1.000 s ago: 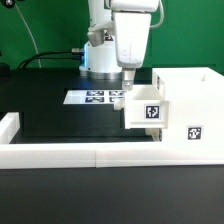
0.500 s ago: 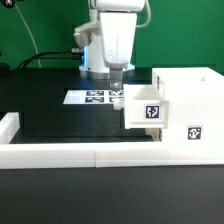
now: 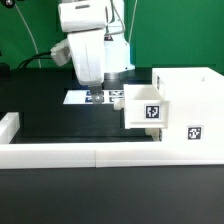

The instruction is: Assemble drawer

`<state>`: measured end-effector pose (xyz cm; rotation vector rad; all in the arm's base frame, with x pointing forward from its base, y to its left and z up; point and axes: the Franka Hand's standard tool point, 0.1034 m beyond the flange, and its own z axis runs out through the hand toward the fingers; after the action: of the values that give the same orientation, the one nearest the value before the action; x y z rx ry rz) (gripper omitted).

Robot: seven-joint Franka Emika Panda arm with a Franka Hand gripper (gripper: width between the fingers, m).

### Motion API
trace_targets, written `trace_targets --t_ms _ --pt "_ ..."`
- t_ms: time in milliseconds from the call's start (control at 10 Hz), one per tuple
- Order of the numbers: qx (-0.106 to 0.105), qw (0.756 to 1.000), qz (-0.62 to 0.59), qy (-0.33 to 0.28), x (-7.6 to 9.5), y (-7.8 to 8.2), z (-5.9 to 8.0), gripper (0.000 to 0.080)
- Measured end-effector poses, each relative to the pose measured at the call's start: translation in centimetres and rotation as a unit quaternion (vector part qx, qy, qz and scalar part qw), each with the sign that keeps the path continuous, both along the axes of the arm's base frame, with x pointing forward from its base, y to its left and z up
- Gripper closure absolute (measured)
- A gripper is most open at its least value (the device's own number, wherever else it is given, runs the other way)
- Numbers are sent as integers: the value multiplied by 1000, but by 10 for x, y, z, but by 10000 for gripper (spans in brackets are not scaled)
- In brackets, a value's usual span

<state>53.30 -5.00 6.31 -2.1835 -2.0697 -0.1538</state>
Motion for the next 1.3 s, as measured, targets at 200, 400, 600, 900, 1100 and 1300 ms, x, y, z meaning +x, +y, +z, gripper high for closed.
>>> trace_targets --t_ms 200,400,600,900,1100,1300 --pt "3 1000 -19 10 1 20 -6 150" --pt "4 999 -34 15 2 31 -8 150" --pt "6 999 -46 19 3 45 -8 150" --pt "6 997 -68 25 3 63 -8 150" --pt "7 996 -79 29 3 76 -8 150" --pt "7 996 -83 31 3 82 -8 150"
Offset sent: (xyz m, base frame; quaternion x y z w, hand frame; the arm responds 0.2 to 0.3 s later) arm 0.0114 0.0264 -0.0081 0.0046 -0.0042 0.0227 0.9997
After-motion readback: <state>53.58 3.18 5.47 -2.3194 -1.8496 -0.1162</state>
